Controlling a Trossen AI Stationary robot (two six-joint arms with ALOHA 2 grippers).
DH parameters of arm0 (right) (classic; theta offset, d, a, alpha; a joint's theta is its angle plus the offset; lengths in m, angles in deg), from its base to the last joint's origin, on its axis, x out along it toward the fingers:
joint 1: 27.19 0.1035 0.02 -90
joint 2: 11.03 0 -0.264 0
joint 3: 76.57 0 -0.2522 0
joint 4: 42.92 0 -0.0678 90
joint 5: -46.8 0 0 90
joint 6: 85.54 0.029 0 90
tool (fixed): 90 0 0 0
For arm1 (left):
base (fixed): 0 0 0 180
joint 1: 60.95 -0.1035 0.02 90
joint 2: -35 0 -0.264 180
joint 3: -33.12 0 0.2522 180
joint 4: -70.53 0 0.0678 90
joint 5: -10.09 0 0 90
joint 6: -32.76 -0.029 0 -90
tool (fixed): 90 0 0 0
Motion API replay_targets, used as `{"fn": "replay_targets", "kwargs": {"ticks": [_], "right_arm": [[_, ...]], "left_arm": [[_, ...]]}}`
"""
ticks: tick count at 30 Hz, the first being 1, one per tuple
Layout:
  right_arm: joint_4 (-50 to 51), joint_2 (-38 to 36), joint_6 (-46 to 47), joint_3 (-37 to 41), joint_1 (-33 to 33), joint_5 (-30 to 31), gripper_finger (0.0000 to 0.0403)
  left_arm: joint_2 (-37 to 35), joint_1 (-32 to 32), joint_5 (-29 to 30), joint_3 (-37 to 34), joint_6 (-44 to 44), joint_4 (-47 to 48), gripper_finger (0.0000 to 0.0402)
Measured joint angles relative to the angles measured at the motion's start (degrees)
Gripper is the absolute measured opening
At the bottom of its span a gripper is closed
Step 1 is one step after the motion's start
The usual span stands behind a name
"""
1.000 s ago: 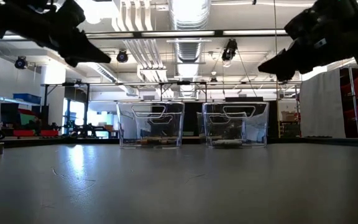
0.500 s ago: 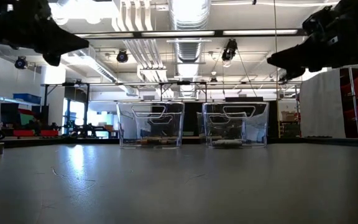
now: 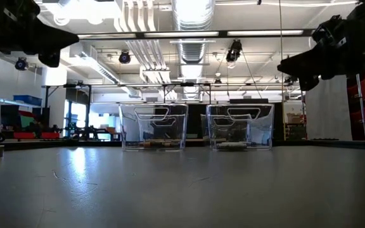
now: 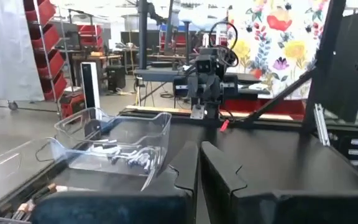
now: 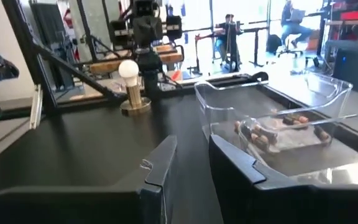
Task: Sort batteries
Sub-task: Return to Home Position
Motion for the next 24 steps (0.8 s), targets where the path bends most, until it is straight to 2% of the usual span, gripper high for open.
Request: {"fn": "replay_targets", "kwargs": {"ticks": [7,12,14,18,24], "right_arm": [[-0.58,-5.01,1.02,0.04,-0.02,2.67,0.0069],[1.14,-8.72,-0.70,0.05,-0.01,2.48,0.0071],[1.68,-9.02,0.78,0.07,-0.01,2.18,0.0075],[1.97,-8.76,1.94,0.09,-0.01,2.12,0.0084],[2.72,-8.11,1.91,0.11,-0.01,2.25,0.0095]], "left_arm": [[0.00,-0.04,2.05,-2.32,-0.70,2.88,0.0000],[-0.03,0.02,0.03,-8.00,1.19,-5.40,0.0000],[-0.04,0.04,-0.38,-10.05,2.03,-9.99,0.0000],[-0.05,0.02,-0.35,-10.00,0.45,-12.39,0.0000],[0.22,0.02,4.17,-10.03,-3.24,-9.81,0.0000]]}}
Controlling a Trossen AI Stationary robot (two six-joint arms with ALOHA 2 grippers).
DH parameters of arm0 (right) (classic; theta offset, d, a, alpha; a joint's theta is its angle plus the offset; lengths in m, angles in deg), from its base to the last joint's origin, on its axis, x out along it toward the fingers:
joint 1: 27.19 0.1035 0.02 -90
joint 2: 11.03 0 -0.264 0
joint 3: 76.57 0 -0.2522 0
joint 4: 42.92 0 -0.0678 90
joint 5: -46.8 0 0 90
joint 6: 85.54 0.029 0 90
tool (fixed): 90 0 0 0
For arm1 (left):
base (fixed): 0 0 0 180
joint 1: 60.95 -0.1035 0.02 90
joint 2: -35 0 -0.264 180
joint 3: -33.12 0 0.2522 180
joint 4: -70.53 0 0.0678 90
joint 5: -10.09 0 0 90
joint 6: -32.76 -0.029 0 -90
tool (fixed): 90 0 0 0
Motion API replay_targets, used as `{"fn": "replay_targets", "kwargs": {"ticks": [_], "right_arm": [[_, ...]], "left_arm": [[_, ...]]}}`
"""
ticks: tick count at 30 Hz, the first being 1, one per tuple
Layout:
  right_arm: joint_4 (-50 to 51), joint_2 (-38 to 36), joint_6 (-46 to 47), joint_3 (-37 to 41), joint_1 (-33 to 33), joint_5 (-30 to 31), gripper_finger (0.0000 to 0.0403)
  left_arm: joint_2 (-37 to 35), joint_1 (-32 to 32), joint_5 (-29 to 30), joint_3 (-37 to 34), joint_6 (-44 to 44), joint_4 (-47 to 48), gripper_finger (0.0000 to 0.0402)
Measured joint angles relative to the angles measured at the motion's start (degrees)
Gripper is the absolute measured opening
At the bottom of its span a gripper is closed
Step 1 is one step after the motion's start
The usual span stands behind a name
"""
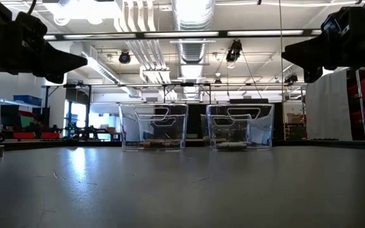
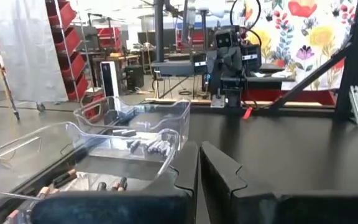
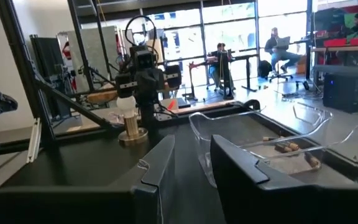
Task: Sort batteries
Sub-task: Return to Home Position
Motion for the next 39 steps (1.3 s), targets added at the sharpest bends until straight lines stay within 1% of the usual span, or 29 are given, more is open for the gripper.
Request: {"fn": "replay_targets", "kwargs": {"ticks": [5,10,19,26,27,29,33,39], "right_arm": [[0.03,0.48,0.02,0.00,0.00,0.13,0.0096],[0.07,0.55,0.02,0.02,0.00,0.11,0.0085],[0.05,0.55,0.02,0.04,0.00,0.11,0.0064],[0.05,0.52,0.01,0.04,0.00,0.11,0.0072],[0.47,-0.15,-0.01,0.04,0.39,0.19,0.0075],[4.66,-4.44,0.02,0.04,1.30,0.15,0.0080],[7.38,-10.19,0.02,0.07,1.51,0.00,0.0088],[7.32,-12.49,0.02,0.07,1.51,0.13,0.0096]], "left_arm": [[0.43,0.00,-1.12,0.00,-0.61,0.15,0.0000],[1.12,0.00,-1.29,0.05,1.92,0.30,0.0000],[2.37,0.00,-1.22,0.74,2.05,0.76,0.0000],[2.96,0.00,-1.20,0.76,2.07,0.72,0.0000],[3.05,0.00,-1.20,0.76,2.07,0.71,0.0000],[3.17,0.00,-1.20,0.76,2.07,0.70,0.0000],[3.04,0.00,-1.12,0.76,2.09,0.50,0.0000],[3.37,0.00,-1.07,0.76,2.09,0.38,0.0000]]}}
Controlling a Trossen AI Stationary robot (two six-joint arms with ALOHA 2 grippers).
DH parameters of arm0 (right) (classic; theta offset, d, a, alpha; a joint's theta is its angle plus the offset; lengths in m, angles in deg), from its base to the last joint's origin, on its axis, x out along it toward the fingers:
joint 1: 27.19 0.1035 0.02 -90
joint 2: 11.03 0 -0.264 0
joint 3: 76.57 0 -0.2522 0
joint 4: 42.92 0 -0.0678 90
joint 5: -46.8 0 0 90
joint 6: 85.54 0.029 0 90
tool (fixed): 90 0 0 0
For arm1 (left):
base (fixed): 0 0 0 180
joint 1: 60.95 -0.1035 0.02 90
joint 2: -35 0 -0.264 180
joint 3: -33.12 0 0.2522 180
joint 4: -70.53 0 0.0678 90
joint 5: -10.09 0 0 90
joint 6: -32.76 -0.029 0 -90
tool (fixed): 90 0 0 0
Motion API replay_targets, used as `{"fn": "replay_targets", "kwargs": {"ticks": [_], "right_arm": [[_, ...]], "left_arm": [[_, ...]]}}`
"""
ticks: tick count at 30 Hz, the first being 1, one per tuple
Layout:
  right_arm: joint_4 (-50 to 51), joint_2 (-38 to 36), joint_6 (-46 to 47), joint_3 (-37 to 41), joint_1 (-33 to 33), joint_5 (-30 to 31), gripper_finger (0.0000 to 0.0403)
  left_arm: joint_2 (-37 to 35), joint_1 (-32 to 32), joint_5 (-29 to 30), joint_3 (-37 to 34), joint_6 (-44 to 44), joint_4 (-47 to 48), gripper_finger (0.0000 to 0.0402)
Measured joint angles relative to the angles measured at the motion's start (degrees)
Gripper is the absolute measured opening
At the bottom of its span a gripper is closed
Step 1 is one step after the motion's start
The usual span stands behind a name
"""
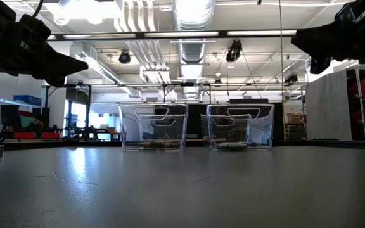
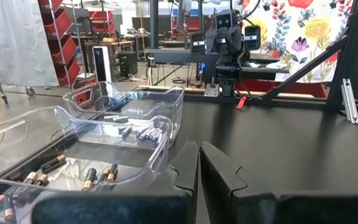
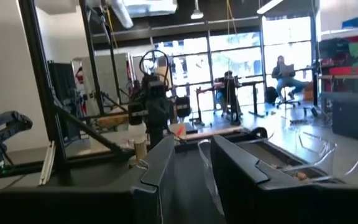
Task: Sort batteries
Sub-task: Return to Home Position
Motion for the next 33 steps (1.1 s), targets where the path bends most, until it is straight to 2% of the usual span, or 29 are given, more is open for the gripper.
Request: {"fn": "replay_targets", "kwargs": {"ticks": [6,20,33], "right_arm": [[0.19,0.25,0.00,0.00,0.00,0.02,0.0095],[0.25,0.75,-0.02,0.00,0.07,0.04,0.0063],[0.27,0.97,-0.02,0.00,1.27,0.09,0.0087]], "left_arm": [[0.17,0.00,-0.02,0.00,0.00,0.17,0.0000],[0.43,0.00,-0.04,0.00,0.00,0.15,0.0000],[0.76,0.00,-0.11,0.00,0.00,0.15,0.0000]]}}
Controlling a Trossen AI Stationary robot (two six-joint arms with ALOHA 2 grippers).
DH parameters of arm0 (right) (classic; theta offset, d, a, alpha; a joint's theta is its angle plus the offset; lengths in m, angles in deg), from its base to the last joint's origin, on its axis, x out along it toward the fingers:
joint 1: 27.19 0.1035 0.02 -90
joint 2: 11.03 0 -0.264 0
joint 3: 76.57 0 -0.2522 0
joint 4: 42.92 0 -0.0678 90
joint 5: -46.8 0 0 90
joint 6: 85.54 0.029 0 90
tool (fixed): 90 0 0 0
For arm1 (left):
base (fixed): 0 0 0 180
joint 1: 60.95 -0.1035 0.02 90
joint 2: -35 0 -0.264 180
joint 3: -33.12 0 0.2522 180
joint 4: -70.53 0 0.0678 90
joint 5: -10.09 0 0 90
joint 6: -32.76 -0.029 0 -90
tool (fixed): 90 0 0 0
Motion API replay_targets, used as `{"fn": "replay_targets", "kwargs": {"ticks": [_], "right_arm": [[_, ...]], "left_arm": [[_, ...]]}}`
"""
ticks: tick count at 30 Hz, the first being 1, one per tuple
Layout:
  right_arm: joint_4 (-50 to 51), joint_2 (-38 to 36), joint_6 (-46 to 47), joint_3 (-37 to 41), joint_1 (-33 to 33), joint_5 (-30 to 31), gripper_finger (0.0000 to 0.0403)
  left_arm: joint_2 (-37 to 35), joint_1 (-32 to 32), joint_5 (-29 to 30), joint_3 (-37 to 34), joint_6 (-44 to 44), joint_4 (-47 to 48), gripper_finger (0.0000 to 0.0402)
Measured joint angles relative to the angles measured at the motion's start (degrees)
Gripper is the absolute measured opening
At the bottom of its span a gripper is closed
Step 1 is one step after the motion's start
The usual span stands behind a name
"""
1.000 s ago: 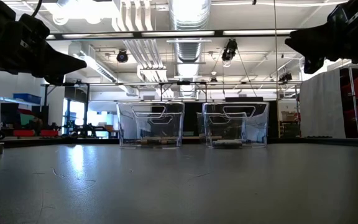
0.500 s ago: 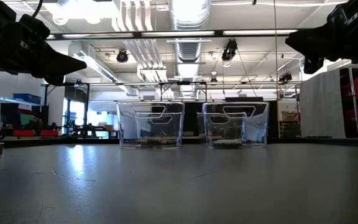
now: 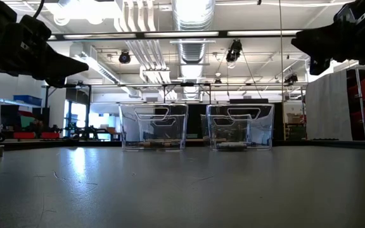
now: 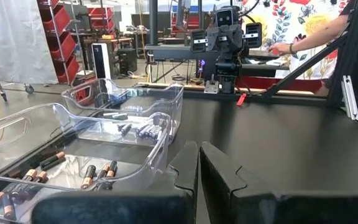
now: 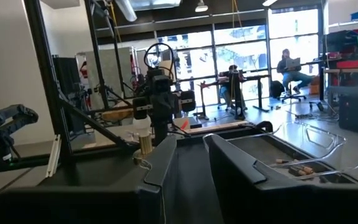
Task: Sort batteries
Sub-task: Return to Home Position
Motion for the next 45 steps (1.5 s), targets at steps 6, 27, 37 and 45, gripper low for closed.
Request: {"fn": "replay_targets", "kwargs": {"ticks": [6,27,37,45], "right_arm": [[-0.01,0.00,-0.01,0.00,0.00,0.00,0.0095],[0.00,0.00,-0.01,0.00,0.00,0.00,0.0064],[0.00,0.00,0.01,0.01,0.00,0.00,0.0068],[0.00,0.00,-0.01,0.00,0.00,0.00,0.0084]], "left_arm": [[0.02,0.00,0.00,0.00,0.00,0.02,0.0000],[0.02,0.00,0.00,0.00,0.00,0.01,0.0000],[0.02,0.00,0.00,0.00,0.00,0.00,0.0000],[0.02,0.00,0.00,0.00,0.00,0.00,0.0000]]}}
